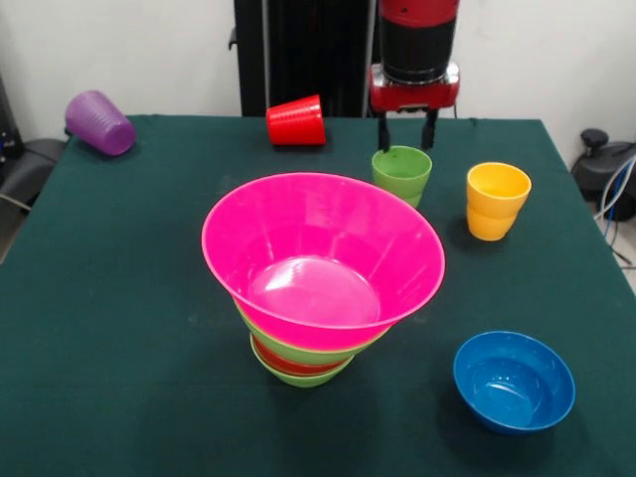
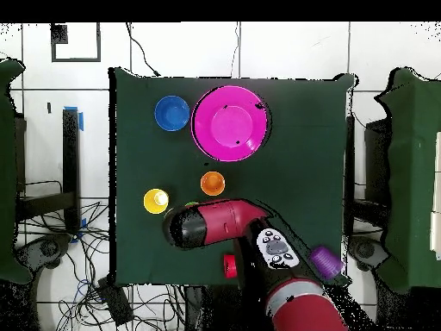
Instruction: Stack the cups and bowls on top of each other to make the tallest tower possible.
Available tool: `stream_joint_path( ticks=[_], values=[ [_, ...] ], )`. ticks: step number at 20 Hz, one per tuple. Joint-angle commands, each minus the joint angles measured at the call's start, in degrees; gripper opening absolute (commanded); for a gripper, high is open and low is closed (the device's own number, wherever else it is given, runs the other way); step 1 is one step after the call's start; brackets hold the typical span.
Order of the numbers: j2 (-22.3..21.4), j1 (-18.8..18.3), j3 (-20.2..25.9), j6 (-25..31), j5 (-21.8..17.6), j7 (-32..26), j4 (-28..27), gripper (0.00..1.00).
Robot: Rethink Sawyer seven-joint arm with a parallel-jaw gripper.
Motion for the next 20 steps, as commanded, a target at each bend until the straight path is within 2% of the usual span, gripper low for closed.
stream_joint_path(
  ticks=[1,4,11,15,20],
  values=[
    [-7.5,0.5,5.3,10.5,5.2,1.7,5.5,1.0],
    [-10.4,0.7,5.5,12.9,6.7,1.0,6.7,1.0],
    [-9.5,1.3,4.7,12.4,6.4,1.1,6.2,1.0],
    [-8.6,1.7,3.4,11.6,3.7,0.3,5.0,1.0],
    [-4.6,1.5,1.5,7.6,0.0,0.0,3.2,1.0]
  ],
)
